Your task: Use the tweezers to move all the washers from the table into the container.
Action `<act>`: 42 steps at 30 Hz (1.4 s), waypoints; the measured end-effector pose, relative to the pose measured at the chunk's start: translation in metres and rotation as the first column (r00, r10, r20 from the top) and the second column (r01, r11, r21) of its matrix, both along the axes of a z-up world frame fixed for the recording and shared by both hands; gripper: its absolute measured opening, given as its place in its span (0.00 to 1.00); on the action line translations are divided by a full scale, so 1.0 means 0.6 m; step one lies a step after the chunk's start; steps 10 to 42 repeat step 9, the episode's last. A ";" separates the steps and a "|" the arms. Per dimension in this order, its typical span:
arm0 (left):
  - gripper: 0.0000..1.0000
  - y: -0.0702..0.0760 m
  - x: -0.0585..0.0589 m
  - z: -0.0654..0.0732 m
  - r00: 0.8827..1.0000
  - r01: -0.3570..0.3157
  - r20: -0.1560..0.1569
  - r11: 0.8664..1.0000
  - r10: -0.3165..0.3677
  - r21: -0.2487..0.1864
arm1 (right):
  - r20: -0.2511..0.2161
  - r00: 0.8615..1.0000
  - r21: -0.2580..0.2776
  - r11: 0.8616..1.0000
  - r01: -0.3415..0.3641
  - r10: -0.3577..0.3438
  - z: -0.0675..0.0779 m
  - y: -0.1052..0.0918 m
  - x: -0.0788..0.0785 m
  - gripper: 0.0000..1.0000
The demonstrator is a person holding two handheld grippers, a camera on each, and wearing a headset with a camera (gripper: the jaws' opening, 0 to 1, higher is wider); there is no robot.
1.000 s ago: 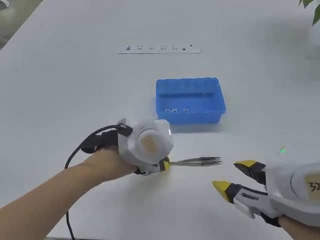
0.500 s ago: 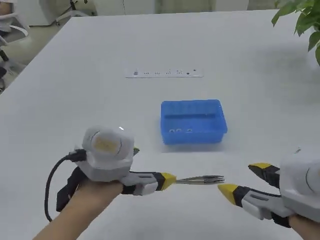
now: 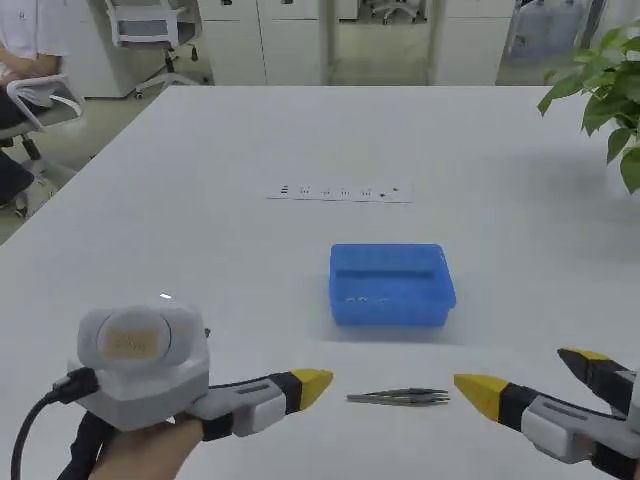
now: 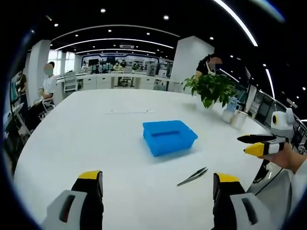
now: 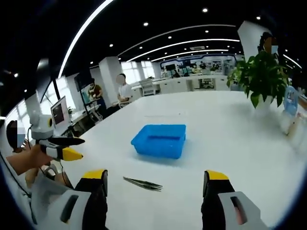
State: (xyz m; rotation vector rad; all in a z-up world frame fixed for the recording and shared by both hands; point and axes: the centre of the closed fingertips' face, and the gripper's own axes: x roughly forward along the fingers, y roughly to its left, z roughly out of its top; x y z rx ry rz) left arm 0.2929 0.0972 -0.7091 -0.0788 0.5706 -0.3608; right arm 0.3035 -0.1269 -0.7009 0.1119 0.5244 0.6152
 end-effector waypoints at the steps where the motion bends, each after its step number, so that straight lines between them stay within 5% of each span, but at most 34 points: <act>1: 0.99 0.001 -0.005 0.000 1.000 0.006 -0.003 1.000 -0.006 0.011 | 0.001 1.000 0.003 1.000 0.008 -0.008 0.002 -0.002 -0.003 0.81; 9: 0.98 0.006 -0.017 0.000 1.000 0.011 -0.005 1.000 -0.011 0.010 | 0.007 1.000 -0.025 0.999 0.021 -0.021 0.004 0.000 -0.021 0.82; 42: 0.98 0.006 -0.017 0.000 1.000 0.011 -0.005 1.000 -0.011 0.010 | 0.007 1.000 -0.025 0.999 0.021 -0.021 0.004 0.000 -0.021 0.82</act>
